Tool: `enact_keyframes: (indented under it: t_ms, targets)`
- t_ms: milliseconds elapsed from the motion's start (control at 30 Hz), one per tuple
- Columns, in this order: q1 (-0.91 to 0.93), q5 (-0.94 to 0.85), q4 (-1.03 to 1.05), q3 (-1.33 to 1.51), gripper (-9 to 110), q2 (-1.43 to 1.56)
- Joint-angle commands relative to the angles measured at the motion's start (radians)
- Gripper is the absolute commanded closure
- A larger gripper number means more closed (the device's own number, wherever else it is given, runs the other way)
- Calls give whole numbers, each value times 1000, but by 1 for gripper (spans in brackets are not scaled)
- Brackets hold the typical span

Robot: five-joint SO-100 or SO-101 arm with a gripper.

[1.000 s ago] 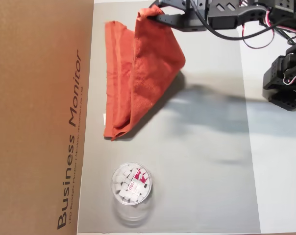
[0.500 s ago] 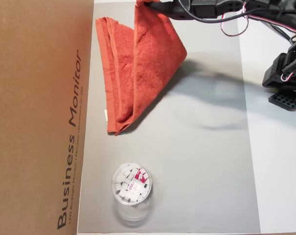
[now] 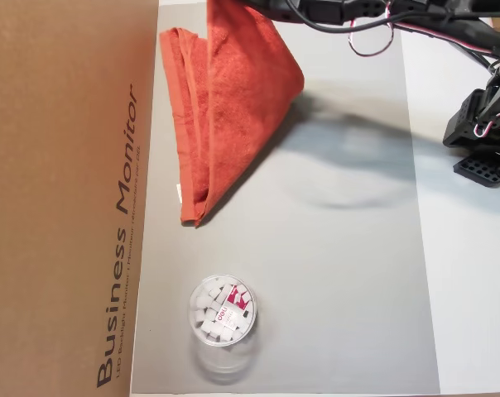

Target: Fold the blanket.

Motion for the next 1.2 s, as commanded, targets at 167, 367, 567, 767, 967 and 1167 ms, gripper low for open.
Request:
enact_keyframes:
  t_ms: [167, 367, 567, 767, 967, 1167]
  targets:
    - [55, 8, -26, -287, 102, -153]
    - [81, 8, -26, -439, 102, -308]
    - [106, 3, -34, -574, 102, -468]
    - [123, -5, -40, -710, 102, -630]
    - [135, 6, -40, -851, 102, -801]
    - [138, 8, -40, -939, 102, -927]
